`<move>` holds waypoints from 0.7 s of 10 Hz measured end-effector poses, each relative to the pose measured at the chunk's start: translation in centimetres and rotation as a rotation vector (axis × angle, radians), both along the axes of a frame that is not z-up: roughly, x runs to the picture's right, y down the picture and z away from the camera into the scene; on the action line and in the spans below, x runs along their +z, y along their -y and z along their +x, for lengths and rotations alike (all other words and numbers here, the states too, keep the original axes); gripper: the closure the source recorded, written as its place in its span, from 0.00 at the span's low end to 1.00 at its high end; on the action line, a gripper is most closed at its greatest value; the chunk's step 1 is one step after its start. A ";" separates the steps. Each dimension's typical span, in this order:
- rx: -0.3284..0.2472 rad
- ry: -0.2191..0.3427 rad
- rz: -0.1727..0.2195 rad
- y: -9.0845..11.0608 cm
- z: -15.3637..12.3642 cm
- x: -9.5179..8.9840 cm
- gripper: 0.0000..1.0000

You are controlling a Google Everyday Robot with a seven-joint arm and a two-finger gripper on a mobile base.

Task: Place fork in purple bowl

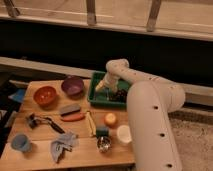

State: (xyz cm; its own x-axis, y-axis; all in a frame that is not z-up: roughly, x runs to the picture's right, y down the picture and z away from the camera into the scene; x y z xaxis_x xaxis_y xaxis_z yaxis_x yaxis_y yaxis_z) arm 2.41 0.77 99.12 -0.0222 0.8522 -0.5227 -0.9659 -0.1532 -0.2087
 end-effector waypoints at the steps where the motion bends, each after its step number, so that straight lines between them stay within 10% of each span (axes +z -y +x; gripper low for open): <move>1: -0.013 0.002 -0.005 -0.2 -0.3 0.1 0.24; 7: -0.045 0.007 -0.013 -0.7 -0.6 0.1 0.83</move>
